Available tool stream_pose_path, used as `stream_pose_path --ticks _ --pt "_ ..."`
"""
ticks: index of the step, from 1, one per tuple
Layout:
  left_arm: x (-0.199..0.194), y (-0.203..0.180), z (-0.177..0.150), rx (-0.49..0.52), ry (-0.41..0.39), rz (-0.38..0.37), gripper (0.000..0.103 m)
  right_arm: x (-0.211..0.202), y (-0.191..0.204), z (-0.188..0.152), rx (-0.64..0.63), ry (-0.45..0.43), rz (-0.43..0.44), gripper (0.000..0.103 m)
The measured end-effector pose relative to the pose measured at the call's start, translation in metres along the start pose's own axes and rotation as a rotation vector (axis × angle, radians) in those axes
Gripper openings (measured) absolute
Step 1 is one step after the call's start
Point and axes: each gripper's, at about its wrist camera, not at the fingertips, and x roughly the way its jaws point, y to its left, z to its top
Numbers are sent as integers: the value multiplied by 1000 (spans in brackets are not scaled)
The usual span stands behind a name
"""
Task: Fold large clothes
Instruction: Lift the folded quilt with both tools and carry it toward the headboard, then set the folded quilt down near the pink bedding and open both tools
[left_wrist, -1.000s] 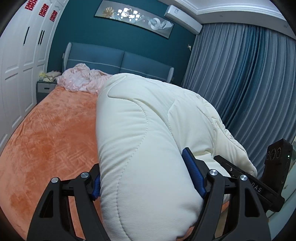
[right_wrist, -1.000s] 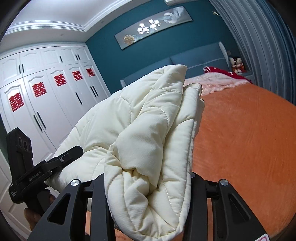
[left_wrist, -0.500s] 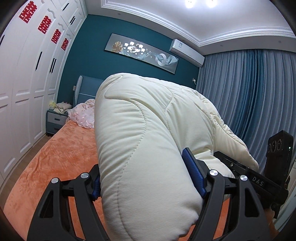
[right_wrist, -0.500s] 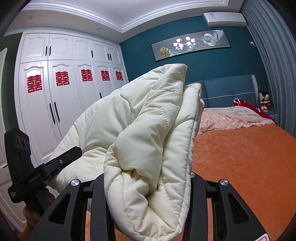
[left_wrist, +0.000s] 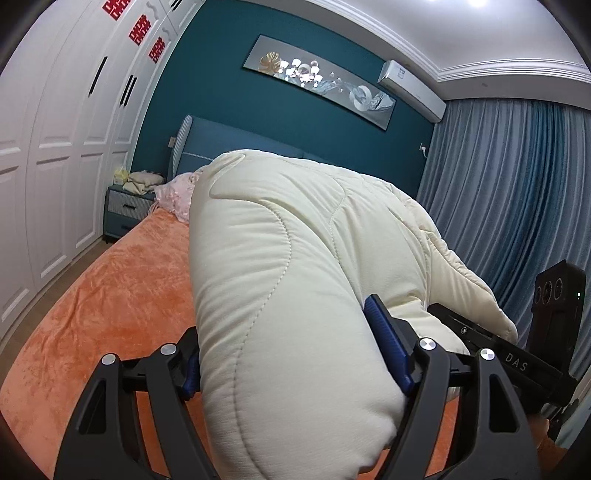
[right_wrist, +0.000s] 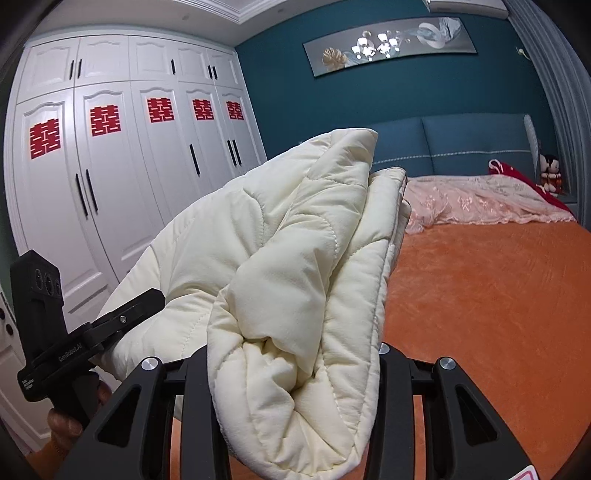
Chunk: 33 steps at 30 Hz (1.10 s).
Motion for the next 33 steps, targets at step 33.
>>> stream_pose_path --ticks 33 --pt "154 99 -191 -102 371 123 85 154 -101 -187 179 353 -138 58"
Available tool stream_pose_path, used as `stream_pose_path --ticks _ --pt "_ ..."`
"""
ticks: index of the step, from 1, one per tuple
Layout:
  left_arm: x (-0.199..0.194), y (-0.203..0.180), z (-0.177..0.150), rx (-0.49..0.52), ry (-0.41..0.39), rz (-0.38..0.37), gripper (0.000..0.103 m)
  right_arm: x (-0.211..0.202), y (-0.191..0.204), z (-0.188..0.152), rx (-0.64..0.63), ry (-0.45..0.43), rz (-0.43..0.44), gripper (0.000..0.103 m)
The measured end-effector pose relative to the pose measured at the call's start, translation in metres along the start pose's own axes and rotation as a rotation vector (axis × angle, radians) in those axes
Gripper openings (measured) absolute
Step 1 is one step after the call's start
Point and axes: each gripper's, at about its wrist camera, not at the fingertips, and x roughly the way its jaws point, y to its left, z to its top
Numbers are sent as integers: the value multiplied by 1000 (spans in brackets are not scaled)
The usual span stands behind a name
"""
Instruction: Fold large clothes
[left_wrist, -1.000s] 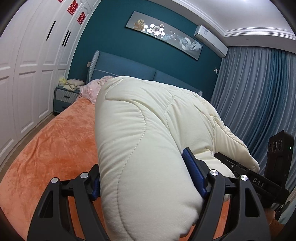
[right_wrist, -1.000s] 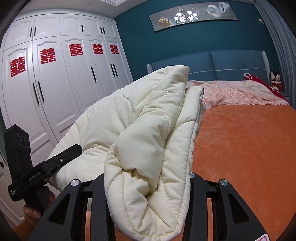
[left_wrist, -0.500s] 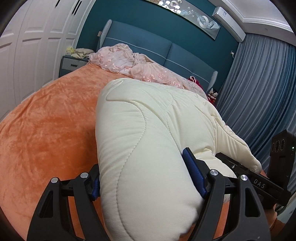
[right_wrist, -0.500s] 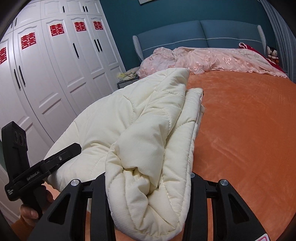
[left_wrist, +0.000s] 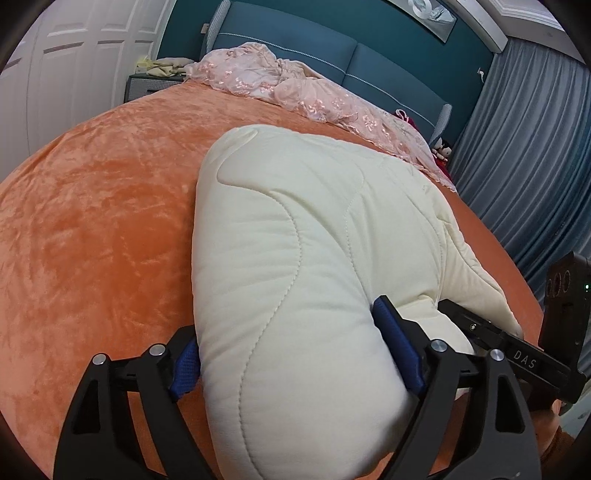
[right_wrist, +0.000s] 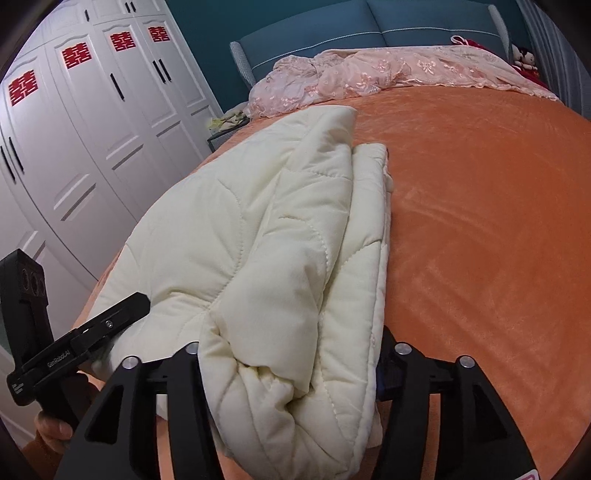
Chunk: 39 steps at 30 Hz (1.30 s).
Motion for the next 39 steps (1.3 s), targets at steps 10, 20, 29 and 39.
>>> stream_pose_path --ticks 10,20,29,39 --pt "-82 -24 -28 97 12 330 98 -96 16 -20 -107 -50 -197 84" --pt "-106 -48 -123 17 122 443 98 -110 30 -117 -176 47 -290 88" --pt "-108 -46 -166 -34 142 477 98 -106 25 -156 -57 99 -241 88" --pt "-102 -60 -178 53 136 523 98 -103 26 -163 -54 96 -257 88"
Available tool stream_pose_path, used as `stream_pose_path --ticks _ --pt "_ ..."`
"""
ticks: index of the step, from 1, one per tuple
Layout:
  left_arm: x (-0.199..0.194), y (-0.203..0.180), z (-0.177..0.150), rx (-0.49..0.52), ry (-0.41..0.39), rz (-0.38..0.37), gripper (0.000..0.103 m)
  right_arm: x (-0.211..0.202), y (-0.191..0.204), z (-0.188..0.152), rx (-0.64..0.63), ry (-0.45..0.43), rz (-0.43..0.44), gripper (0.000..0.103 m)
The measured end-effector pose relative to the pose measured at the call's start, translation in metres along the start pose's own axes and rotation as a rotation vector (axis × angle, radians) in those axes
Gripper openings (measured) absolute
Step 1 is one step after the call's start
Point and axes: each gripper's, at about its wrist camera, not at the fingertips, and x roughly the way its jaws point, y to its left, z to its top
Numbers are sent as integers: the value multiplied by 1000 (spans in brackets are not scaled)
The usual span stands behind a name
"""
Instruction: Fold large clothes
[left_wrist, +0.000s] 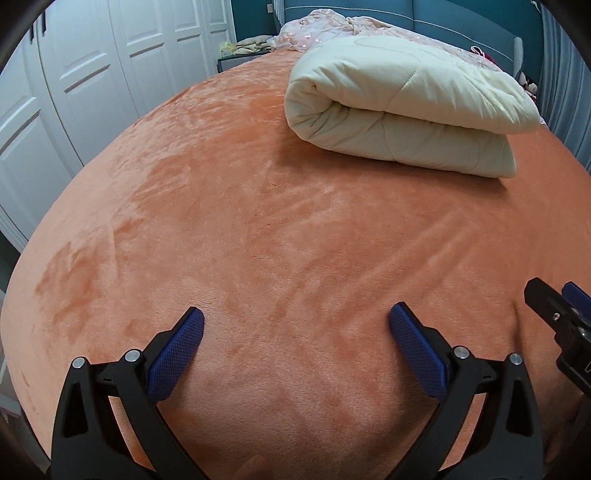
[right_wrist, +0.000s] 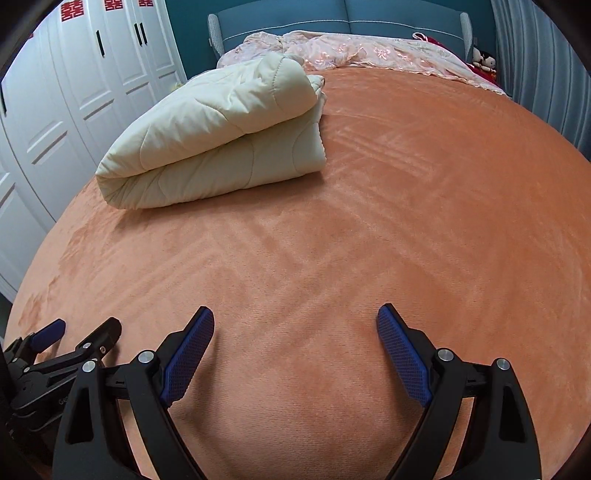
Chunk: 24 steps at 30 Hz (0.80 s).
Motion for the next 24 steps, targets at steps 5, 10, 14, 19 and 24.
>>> stream_pose_path --ticks 5,10,14,19,24 --pt "1 0 -3 -1 -11 -1 98 4 3 -3 -17 11 -10 89" --pt "1 -2 -4 4 -19 7 98 3 6 -7 -39 19 -14 91" --pt "3 -4 -5 7 -20 15 98 5 12 -10 -73 28 -44 92" --pt "2 -5 -6 6 -22 14 98 7 14 -12 -83 31 -53 94" --pt "2 -6 -7 4 -24 14 98 8 14 -13 -81 30 -51 94"
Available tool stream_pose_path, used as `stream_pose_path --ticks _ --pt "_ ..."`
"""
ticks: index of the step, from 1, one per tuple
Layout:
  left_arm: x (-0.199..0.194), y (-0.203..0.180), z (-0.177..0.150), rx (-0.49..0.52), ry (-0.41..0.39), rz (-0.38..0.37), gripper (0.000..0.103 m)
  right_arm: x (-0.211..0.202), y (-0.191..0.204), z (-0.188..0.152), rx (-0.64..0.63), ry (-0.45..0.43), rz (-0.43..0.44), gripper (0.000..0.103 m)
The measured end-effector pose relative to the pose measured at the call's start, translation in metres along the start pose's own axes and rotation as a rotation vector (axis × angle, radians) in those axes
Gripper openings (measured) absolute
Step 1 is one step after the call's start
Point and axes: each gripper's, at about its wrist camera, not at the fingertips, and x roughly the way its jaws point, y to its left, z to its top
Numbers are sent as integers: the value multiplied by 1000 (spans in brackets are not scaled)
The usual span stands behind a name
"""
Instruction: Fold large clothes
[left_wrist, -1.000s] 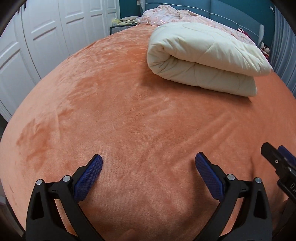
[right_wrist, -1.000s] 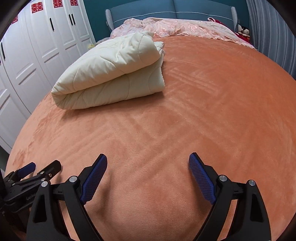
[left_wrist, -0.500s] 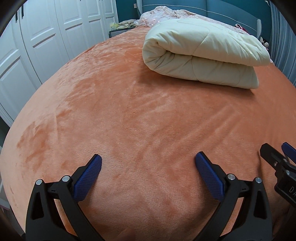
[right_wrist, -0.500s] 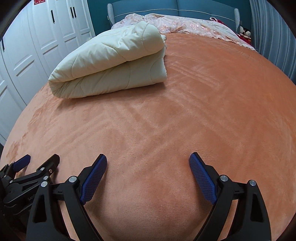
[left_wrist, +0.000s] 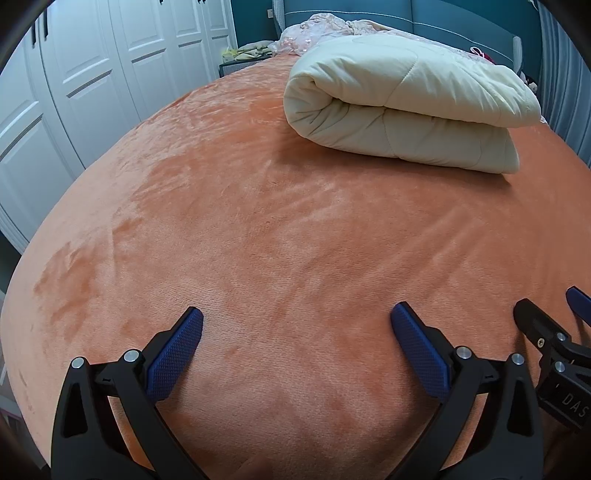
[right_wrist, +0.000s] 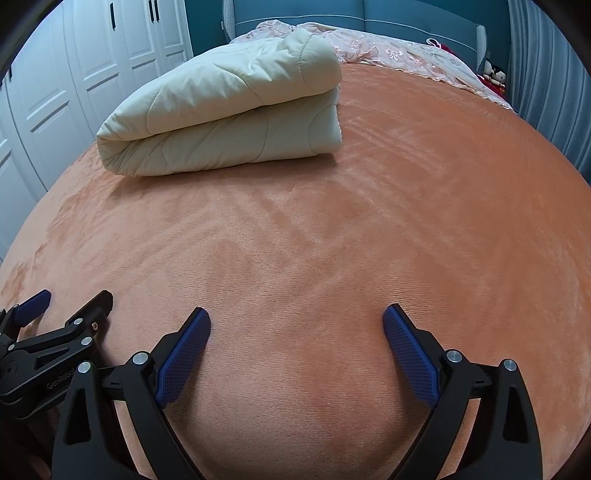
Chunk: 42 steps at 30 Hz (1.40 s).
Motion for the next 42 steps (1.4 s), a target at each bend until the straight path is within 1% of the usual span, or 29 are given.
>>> stream_pose_path --ticks 2,3,21,42 --pt "0 0 0 0 1 0 98 0 1 0 1 -1 0 95" --pt "0 0 0 -1 1 -1 98 1 2 0 -1 1 9 98" --pt "2 -4 -1 6 0 13 98 2 5 -2 -8 1 8 98" --pt "4 -3 0 4 -4 10 98 1 6 -3 -8 -5 7 98"
